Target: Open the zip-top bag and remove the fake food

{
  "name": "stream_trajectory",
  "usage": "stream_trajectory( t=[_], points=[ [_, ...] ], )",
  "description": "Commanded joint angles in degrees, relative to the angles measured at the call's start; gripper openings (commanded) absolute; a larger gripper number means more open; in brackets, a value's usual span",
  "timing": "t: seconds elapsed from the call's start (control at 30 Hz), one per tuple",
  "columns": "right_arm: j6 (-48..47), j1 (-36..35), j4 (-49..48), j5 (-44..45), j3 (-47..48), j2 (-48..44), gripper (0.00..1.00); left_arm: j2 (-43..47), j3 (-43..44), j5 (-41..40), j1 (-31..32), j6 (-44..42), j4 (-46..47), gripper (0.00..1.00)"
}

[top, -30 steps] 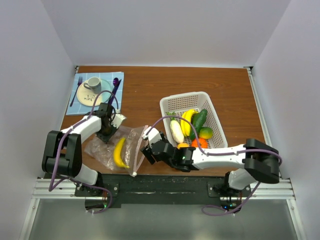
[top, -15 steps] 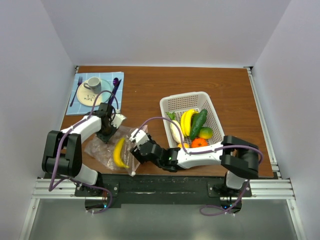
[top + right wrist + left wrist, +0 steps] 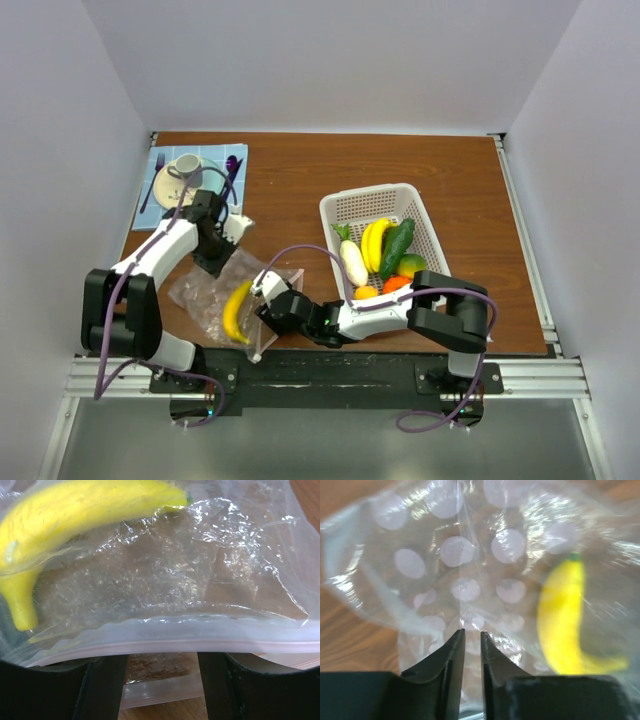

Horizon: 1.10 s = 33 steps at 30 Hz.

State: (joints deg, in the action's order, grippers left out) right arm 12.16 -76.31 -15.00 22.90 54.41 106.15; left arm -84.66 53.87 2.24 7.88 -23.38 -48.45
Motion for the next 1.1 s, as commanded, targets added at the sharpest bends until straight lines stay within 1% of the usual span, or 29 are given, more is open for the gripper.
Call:
stream_trajectory(
  t=[0.0,0.1,0.13,0.23,0.27,0.33,0.37,0.47,0.53,0.6,0.73,0.87,0.93,1.07],
  points=[
    [1.6,-0.3,-3.5,0.5,1.3,-0.1,0.58,6.0,7.2,5.8,-0.4,-2.5,-9.1,0.25],
    [2.0,-0.3,-3.6,0.8,1.1,0.5,0.59,7.5,6.3,10.6,-0.4,-5.3,-12.7,0.24],
    [2.1,-0.3,-3.5,1.2,1.3,0.5,0.58,7.8,5.4,12.0,-0.3,-6.1,-13.2,0.22],
    [2.9,-0.4,-3.2,1.5,1.8,1.2,0.58,8.9,-0.5,10.5,-0.3,-9.1,-12.2,0.16],
    [3.0,-0.3,-2.8,1.8,2.0,1.3,0.58,9.2,-3.6,10.1,-0.3,-10.7,-11.5,0.14],
    [3.0,-0.3,-2.6,2.2,2.4,2.0,0.57,9.9,-6.4,8.5,-0.3,-12.1,-10.9,0.1],
    [3.3,-0.2,-2.1,2.9,2.5,2.3,0.57,10.1,-8.4,8.0,-0.4,-13.7,-10.7,0.09],
    [3.7,-0.2,-1.2,4.1,3.2,3.1,0.56,11.7,-10.7,6.2,-0.3,-15.4,-10.4,0.07],
    [3.8,0.0,-1.0,4.1,3.6,3.7,0.55,11.9,-10.5,6.8,-0.3,-15.5,-10.9,0.07],
    [4.4,0.1,-0.6,4.2,4.0,4.2,0.54,11.8,-9.6,9.3,-0.2,-15.6,-11.9,0.07],
    [4.9,0.6,-1.0,4.3,4.5,4.7,0.53,10.7,-9.4,10.6,1.6,-14.3,-10.6,0.08],
    [5.2,1.1,-1.9,4.4,4.6,4.8,0.53,7.5,-10.6,9.9,2.3,-13.6,-6.0,0.07],
    [5.6,1.5,-2.1,4.9,4.4,4.7,0.52,5.9,-11.1,9.1,2.3,-13.5,-4.3,0.05],
    [5.9,1.8,-4.1,5.6,2.7,3.5,0.52,2.1,-10.5,8.7,2.2,-12.2,-0.2,0.03]
  ],
)
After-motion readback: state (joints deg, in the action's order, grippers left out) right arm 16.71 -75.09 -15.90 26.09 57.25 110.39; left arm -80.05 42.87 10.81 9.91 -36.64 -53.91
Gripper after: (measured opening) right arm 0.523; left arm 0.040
